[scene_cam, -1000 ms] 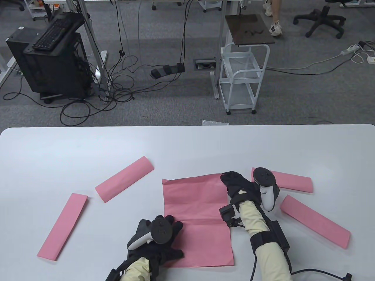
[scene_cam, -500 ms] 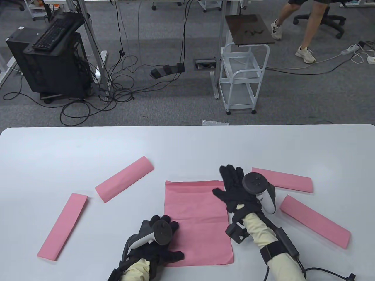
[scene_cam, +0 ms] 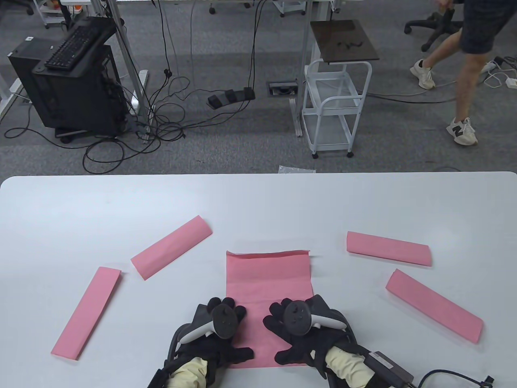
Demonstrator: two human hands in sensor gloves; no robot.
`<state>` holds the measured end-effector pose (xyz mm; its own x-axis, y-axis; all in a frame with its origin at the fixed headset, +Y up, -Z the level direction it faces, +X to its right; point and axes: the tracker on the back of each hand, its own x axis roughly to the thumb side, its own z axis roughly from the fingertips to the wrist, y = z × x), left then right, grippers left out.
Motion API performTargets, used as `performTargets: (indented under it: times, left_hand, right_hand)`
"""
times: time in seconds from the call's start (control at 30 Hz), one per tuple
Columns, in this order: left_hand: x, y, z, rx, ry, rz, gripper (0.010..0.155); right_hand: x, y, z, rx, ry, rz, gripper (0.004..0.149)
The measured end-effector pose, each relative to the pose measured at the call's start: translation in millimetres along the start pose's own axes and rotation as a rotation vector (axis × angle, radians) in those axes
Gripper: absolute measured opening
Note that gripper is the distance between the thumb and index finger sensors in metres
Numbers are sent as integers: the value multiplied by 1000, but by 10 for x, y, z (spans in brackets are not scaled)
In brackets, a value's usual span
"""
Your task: Unfold complexly folded papers and stack
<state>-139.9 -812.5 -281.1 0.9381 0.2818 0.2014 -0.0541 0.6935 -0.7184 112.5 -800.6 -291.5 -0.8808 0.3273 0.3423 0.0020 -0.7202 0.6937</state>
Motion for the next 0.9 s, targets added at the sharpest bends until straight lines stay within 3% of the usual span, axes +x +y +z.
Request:
performTargets:
  times: [0.23,0.33,0.43,0.53,0.67,0.77,0.9]
  left_hand:
    - [-1,2,2,1,3,-2,100]
    - [0,4,0,1,3,-5,99]
    - [2,5,1,-1,4,-7,100]
    - [4,4,0,-2,3,-6,100]
    - [4,3,0,-3,3,-5,100]
    - [4,4,0,-4,1,-4,100]
    - [7,4,-1,-3,2,-6,100]
  right_hand:
    - [-506,40,327,-36,112,-93,74]
    - [-438,-9,327,-30,100,-81,74]
    - [-267,-105,317,-112,51,9,77]
    - [52,-136,158,-105,-59,2,76]
    - [239,-131,-94,-43,-79,85,76]
    - [71,-224,-237,-15,-33,-5,72]
    - [-332,-442,-289,-87,103,-119,66]
